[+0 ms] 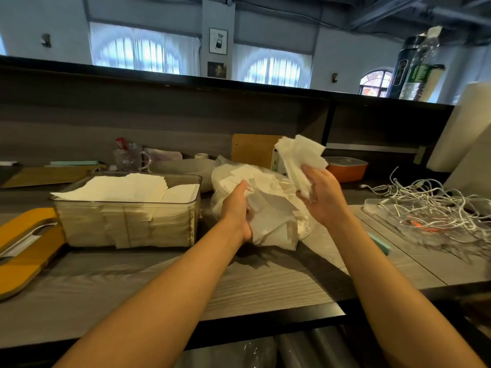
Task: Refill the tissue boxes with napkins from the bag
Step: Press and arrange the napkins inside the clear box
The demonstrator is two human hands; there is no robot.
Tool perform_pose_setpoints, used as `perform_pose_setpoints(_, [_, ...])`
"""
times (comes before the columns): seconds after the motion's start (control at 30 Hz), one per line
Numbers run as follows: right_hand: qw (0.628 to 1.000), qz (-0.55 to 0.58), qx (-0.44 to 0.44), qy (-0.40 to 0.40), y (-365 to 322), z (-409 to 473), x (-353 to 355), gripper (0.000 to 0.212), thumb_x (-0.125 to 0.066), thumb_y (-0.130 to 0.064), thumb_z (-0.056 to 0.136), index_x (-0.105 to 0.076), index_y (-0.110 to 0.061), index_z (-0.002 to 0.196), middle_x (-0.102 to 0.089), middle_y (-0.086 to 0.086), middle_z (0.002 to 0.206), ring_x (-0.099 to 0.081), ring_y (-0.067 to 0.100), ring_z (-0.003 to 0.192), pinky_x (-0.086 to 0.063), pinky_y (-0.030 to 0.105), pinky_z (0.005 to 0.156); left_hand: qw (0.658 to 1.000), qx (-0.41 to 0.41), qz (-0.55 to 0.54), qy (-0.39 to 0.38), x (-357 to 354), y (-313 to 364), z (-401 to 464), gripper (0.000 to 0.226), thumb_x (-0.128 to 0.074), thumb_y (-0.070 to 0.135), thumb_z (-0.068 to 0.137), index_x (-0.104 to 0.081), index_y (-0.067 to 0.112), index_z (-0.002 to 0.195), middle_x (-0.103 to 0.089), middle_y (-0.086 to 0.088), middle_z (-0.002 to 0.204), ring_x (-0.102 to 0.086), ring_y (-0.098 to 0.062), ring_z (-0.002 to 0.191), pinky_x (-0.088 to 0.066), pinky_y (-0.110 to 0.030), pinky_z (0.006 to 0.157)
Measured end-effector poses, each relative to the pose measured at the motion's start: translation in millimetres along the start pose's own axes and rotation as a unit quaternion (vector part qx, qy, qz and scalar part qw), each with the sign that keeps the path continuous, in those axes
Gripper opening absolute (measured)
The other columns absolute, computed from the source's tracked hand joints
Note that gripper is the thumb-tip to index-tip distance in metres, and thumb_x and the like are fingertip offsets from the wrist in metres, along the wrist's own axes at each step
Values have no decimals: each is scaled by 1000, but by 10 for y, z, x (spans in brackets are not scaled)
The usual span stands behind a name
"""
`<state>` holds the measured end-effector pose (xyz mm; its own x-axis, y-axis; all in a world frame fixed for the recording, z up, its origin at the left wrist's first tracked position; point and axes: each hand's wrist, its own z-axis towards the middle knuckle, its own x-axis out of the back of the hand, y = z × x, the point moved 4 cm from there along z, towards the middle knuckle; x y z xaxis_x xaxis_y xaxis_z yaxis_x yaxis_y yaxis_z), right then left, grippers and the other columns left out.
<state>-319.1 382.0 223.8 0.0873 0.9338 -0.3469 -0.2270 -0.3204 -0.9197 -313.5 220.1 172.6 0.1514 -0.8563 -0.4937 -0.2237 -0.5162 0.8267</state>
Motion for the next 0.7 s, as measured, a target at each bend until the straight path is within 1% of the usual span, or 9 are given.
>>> perform_pose_setpoints(0.07, [992,-122,-10,-9,99,20,-64,10,-59,-18,96,-64,-19,105,-64,5,107,-61,24,105,-54,37,87,1000,-16,2,6,-1,9,-8,26,-55,44,98,-62,21,109,-67,-6,99,-63,-26,89,-54,-38,72])
perform_pose_setpoints(0.17, [963,-264,-41,-27,259,28,-169,28,-59,-23,97,-62,-13,122,-65,5,113,-61,20,103,-51,35,87,999,-44,11,27,-2,-5,11,39,-60,45,95,-54,26,129,-65,-6,117,-63,-29,104,-55,-45,86])
perform_pose_setpoints(0.27, [950,-300,-66,-52,337,27,-203,46,-65,-36,92,-55,-16,132,-62,2,123,-59,21,111,-49,39,99,995,-79,31,50,-6,-19,27,47,-62,46,93,-50,25,133,-64,-4,117,-62,-27,103,-54,-45,85])
perform_pose_setpoints(0.33, [947,-311,-64,-56,336,20,-207,54,-69,-41,88,-53,-17,134,-62,3,123,-61,22,111,-49,44,101,993,-98,42,59,-17,-20,44,48,-61,47,93,-50,24,133,-64,-4,115,-63,-26,102,-54,-47,89])
perform_pose_setpoints(0.4, [942,-329,-46,-48,323,24,-211,58,-72,-42,84,-54,-18,133,-63,3,122,-61,22,110,-51,43,98,991,-102,50,67,-22,-32,58,50,-61,49,93,-50,23,133,-64,-4,115,-63,-26,102,-54,-48,92])
perform_pose_setpoints(0.53, [923,-380,2,-56,303,-19,-278,56,-72,-45,84,-52,-20,131,-59,-3,118,-58,16,105,-49,31,86,991,-91,74,71,-14,-67,75,57,-55,59,92,-47,23,136,-61,-3,120,-60,-25,106,-53,-48,96])
perform_pose_setpoints(0.63, [915,-398,-6,-71,332,-38,-279,50,-75,-40,82,-53,-20,121,-62,-3,101,-60,10,88,-49,22,68,993,-90,64,50,-28,-86,93,50,-55,55,94,-49,24,132,-64,-5,116,-64,-25,102,-56,-47,92])
perform_pose_setpoints(0.67, [920,-387,-12,-64,333,-29,-265,49,-74,-38,83,-53,-18,123,-61,-4,100,-59,10,86,-48,22,67,993,-88,56,47,-29,-90,94,48,-56,54,94,-50,24,131,-65,-5,114,-65,-25,101,-56,-47,91])
perform_pose_setpoints(0.7, [930,-364,-23,-47,329,-12,-242,50,-72,-35,85,-52,-17,127,-61,-2,103,-59,12,89,-48,25,71,994,-83,47,46,-28,-91,93,47,-58,52,93,-51,24,130,-66,-5,113,-66,-26,100,-56,-48,91])
